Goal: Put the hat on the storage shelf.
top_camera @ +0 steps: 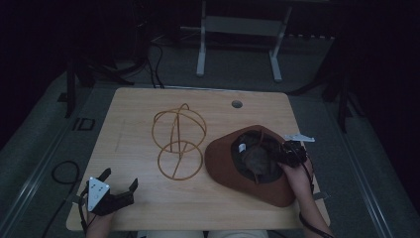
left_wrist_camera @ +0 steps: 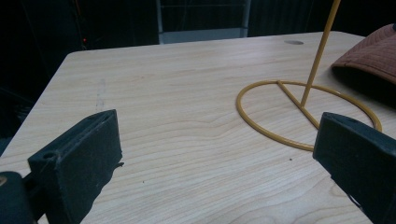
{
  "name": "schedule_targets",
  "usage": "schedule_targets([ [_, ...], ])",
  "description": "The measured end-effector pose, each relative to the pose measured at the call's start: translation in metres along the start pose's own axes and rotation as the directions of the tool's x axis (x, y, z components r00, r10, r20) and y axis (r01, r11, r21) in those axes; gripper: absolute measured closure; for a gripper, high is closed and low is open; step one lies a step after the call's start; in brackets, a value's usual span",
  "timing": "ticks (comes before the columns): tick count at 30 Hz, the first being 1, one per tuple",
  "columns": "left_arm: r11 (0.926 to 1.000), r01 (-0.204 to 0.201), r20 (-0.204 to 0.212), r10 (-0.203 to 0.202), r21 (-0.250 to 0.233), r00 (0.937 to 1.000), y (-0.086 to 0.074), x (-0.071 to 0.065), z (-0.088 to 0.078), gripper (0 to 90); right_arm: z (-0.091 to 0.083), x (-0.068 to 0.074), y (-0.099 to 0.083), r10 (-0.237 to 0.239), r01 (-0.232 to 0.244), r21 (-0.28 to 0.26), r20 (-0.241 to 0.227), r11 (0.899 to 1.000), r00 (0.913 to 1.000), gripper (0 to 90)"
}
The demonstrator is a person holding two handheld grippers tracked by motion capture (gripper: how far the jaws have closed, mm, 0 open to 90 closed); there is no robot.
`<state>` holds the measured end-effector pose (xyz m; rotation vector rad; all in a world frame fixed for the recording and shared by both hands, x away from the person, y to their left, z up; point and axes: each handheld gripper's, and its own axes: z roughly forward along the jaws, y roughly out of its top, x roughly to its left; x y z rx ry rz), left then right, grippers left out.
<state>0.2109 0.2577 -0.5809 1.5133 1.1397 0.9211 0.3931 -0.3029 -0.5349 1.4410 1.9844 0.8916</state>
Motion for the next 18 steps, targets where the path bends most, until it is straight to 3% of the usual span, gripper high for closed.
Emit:
schedule_targets([
  [6, 1.0000, 0.003, -0.001, -0.003, -0.001, 1.0000, 0.000, 0.000, 0.000, 1.7, 0.012, 0.005, -0.003, 0.018, -0.018, 0.048, 0.006, 0.999, 0.9998, 37.6],
  [10, 1.0000, 0.008, -0.012, -0.008, -0.001, 0.9999, 0.000, 0.000, 0.000, 1.8, 0.016, 0.009, -0.006, 0.009, -0.012, 0.058, 0.053, 0.998, 0.9986, 47.0],
  [12, 0.9999, 0.010, -0.020, -0.010, -0.006, 0.9998, 0.001, 0.000, -0.001, 1.8, 0.016, 0.011, -0.007, -0.044, 0.037, 0.064, 0.104, 0.997, 0.9936, 57.3],
  [14, 1.0000, 0.005, -0.033, -0.005, 0.001, 0.9995, 0.001, 0.000, 0.000, 1.7, 0.017, 0.013, -0.008, -0.057, 0.050, 0.065, 0.118, 0.997, 0.9914, 60.8],
  [18, 0.9993, 0.003, -0.061, -0.001, 0.037, 0.9981, 0.000, 0.000, 0.001, 1.7, 0.018, 0.015, -0.010, -0.126, 0.115, 0.075, 0.165, 0.990, 0.9781, 73.7],
])
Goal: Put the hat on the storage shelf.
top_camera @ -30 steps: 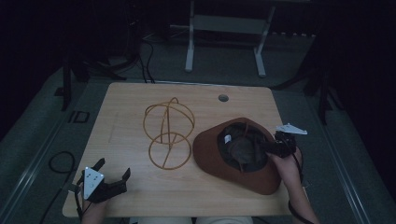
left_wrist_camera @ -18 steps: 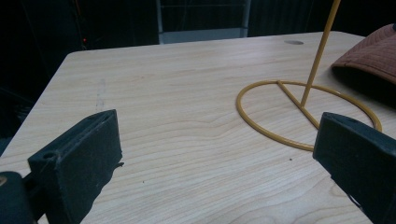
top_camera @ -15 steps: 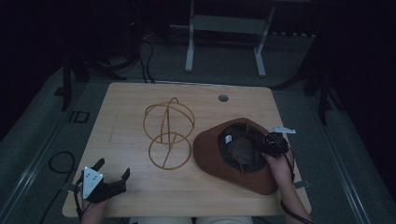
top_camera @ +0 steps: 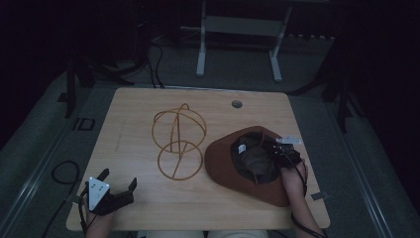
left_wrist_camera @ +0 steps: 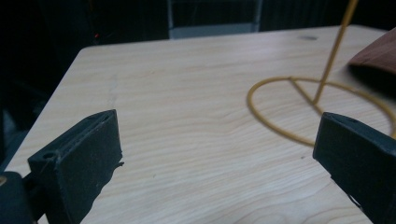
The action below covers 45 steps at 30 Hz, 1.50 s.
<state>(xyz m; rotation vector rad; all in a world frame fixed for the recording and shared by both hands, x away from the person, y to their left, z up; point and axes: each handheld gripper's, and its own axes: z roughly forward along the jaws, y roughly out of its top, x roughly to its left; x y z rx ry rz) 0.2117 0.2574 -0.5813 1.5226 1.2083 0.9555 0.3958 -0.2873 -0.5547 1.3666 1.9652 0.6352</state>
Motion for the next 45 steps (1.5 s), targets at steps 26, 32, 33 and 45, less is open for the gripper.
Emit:
schedule_targets([
  [26, 0.9983, 0.040, 0.118, -0.045, 0.043, 0.9921, 0.049, -0.016, -0.021, 1.8, -0.091, -0.017, 0.035, 0.188, -0.250, -0.312, -0.214, 0.917, 0.9586, 84.8],
  [32, 1.0000, -0.007, 0.157, 0.006, 0.001, 0.9875, 0.082, -0.025, -0.028, 1.8, -0.118, -0.021, 0.048, 0.198, -0.278, -0.388, -0.234, 0.879, 0.9519, 84.8],
  [33, 0.9999, -0.009, 0.174, 0.009, -0.006, 0.9847, 0.088, -0.026, -0.028, 1.8, -0.121, -0.022, 0.049, 0.199, -0.283, -0.393, -0.241, 0.875, 0.9499, 84.7],
  [45, 0.9946, -0.072, 0.255, 0.089, -0.074, 0.9627, 0.156, -0.056, -0.016, 3.6, -0.133, -0.028, 0.057, 0.195, -0.286, -0.408, -0.252, 0.867, 0.9479, 84.6],
])
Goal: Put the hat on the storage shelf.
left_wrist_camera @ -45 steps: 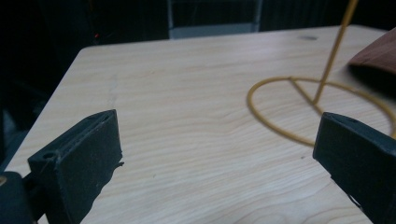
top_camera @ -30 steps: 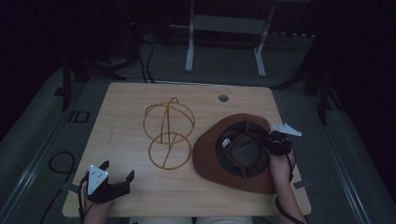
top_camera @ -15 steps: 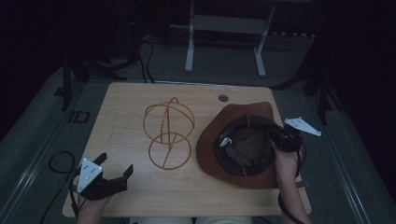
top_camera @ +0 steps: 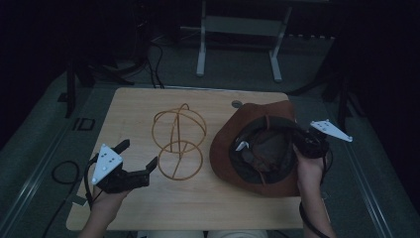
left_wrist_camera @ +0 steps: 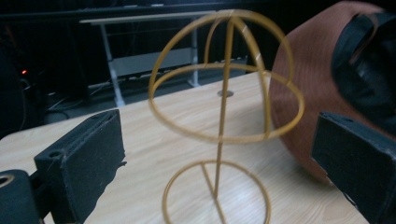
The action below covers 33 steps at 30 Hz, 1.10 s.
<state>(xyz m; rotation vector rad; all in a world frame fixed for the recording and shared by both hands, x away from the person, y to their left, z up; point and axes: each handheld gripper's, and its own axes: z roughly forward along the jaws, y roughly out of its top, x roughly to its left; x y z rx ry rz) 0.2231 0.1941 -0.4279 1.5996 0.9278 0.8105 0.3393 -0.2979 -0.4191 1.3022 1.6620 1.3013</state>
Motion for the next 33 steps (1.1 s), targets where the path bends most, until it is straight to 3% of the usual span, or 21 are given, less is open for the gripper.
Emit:
schedule_targets([
  [1, 1.0000, 0.000, 0.000, 0.000, 0.000, 1.0000, 0.000, 0.000, 0.000, 3.6, 0.000, -0.001, 0.000, 0.001, -0.001, 0.000, -0.002, 1.000, 1.0000, 84.6],
  [7, 0.9984, -0.052, 0.069, 0.054, -0.023, 0.9962, 0.039, -0.018, 0.019, 3.6, -0.003, -0.001, 0.001, 0.004, -0.004, -0.014, -0.001, 1.000, 1.0000, 84.6],
  [10, 0.9979, -0.058, 0.082, 0.060, -0.029, 0.9948, 0.048, -0.024, 0.027, 3.6, -0.005, 0.000, 0.002, 0.008, -0.008, -0.011, -0.007, 1.000, 0.9999, 84.6],
  [12, 0.9976, -0.065, 0.118, 0.068, -0.025, 0.9907, 0.056, -0.033, 0.039, 3.6, -0.005, 0.001, 0.003, 0.006, -0.006, -0.014, -0.011, 1.000, 0.9999, 84.5],
  [20, 0.9963, -0.085, 0.178, 0.084, 0.001, 0.9804, 0.063, -0.057, 0.071, 3.6, -0.010, 0.006, 0.006, -0.004, 0.003, -0.029, -0.021, 1.000, 0.9998, 84.6],
  [26, 0.9929, -0.117, 0.243, 0.108, 0.024, 0.9640, 0.067, -0.088, 0.104, 3.6, -0.015, 0.008, 0.007, -0.015, 0.014, -0.034, -0.029, 0.999, 0.9995, 84.5],
  [28, 0.9917, -0.126, 0.247, 0.116, 0.027, 0.9621, 0.068, -0.093, 0.109, 3.6, -0.016, 0.009, 0.007, -0.017, 0.017, -0.032, -0.028, 0.999, 0.9995, 84.5],
  [29, 0.9904, -0.135, 0.267, 0.122, 0.031, 0.9559, 0.069, -0.102, 0.118, 3.7, -0.017, 0.008, 0.008, -0.020, 0.019, -0.034, -0.030, 0.999, 0.9994, 84.5],
  [31, 0.9902, -0.136, 0.270, 0.122, 0.033, 0.9552, 0.069, -0.107, 0.123, 3.9, -0.019, 0.008, 0.008, -0.024, 0.023, -0.036, -0.027, 0.999, 0.9994, 84.5],
  [33, 0.9897, -0.137, 0.287, 0.120, 0.040, 0.9504, 0.071, -0.115, 0.132, 3.9, -0.020, 0.008, 0.008, -0.020, 0.019, -0.036, -0.030, 0.999, 0.9993, 84.5],
])
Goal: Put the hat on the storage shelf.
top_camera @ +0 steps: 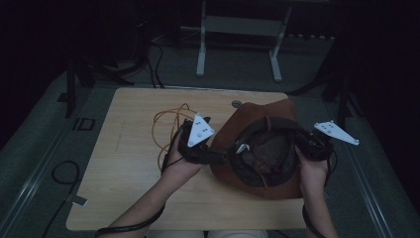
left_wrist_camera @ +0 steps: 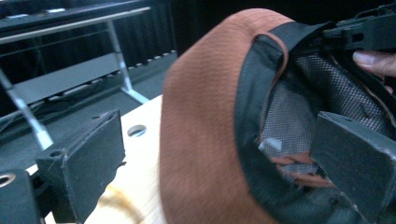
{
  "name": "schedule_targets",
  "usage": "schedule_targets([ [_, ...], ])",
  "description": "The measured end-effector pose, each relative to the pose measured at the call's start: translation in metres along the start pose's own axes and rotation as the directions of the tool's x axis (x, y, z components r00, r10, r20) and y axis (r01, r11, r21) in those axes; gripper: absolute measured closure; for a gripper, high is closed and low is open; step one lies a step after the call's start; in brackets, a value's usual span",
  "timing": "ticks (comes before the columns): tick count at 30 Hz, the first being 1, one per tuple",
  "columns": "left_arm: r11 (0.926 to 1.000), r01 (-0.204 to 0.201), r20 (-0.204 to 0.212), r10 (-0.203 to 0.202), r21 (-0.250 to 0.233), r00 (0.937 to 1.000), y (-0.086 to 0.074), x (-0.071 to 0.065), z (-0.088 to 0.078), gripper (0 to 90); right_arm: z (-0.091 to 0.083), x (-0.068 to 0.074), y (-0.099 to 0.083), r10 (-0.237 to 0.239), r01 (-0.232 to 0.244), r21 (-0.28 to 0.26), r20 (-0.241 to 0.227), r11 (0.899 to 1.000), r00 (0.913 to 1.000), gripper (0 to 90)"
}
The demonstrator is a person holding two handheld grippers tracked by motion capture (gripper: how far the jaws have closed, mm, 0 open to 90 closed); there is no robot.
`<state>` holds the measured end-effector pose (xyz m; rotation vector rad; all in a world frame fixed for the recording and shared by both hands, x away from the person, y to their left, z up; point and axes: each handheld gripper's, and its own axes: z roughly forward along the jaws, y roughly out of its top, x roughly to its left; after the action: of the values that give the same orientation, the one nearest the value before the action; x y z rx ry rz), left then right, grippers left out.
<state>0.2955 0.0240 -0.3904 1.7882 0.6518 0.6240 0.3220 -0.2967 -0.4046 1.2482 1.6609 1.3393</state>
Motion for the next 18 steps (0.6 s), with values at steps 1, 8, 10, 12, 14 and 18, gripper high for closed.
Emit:
schedule_targets([
  [1, 0.9998, -0.014, 0.015, 0.014, 0.011, 0.9998, 0.002, -0.006, 0.011, 4.2, -0.001, 0.000, 0.000, -0.001, 0.001, -0.001, 0.004, 1.000, 1.0000, 84.6],
  [8, 0.9986, -0.018, 0.047, 0.016, 0.050, 0.9988, 0.005, -0.018, 0.037, 6.5, -0.004, -0.004, 0.000, -0.003, 0.003, -0.001, 0.005, 1.000, 1.0000, 84.5],
  [10, 0.9982, -0.013, 0.046, 0.011, 0.058, 0.9989, 0.004, -0.020, 0.045, 7.9, -0.006, -0.005, -0.001, -0.004, 0.004, -0.001, 0.005, 1.000, 1.0000, 84.5],
  [12, 0.9977, 0.001, 0.051, -0.005, 0.068, 0.9987, 0.002, -0.023, 0.053, 8.2, -0.008, -0.006, -0.001, 0.001, -0.001, -0.003, 0.003, 1.000, 1.0000, 84.5],
  [14, 0.9969, -0.004, 0.020, 0.003, 0.079, 0.9998, 0.001, -0.027, 0.059, 11.2, -0.011, -0.007, -0.001, 0.002, -0.002, -0.007, 0.003, 1.000, 1.0000, 84.5],
  [18, 0.9936, -0.021, 0.002, 0.021, 0.111, 0.9998, 0.001, -0.030, 0.071, 14.3, -0.016, -0.009, 0.001, -0.001, 0.001, -0.014, 0.004, 1.000, 1.0000, 84.6],
])
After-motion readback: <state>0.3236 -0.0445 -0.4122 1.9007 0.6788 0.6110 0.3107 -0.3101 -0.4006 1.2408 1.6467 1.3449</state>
